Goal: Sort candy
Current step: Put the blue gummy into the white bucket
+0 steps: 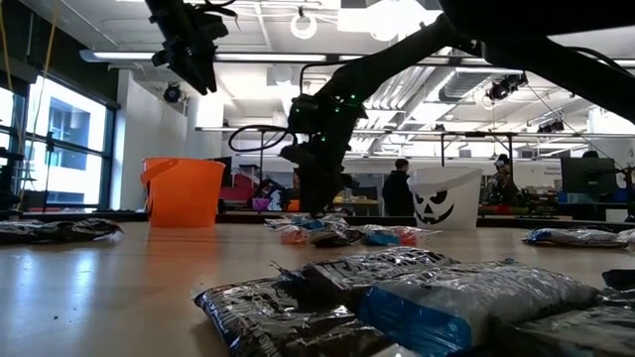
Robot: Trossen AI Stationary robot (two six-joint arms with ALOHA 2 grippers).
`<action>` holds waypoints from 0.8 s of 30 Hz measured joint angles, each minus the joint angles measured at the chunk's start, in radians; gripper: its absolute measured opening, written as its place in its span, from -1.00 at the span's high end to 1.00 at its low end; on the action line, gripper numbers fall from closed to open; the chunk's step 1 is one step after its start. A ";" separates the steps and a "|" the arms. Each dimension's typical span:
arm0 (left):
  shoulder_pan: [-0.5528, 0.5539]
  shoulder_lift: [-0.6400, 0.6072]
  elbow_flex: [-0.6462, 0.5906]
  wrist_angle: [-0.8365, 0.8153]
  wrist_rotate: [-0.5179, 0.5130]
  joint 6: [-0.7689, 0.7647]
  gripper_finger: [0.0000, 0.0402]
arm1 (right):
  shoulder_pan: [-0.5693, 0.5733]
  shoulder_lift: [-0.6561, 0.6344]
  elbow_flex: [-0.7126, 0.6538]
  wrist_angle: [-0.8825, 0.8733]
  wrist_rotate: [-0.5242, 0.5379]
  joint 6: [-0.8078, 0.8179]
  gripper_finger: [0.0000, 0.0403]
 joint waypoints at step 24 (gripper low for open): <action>0.000 0.000 0.000 0.002 0.000 0.054 0.34 | -0.036 0.001 0.000 -0.005 -0.148 -0.057 0.34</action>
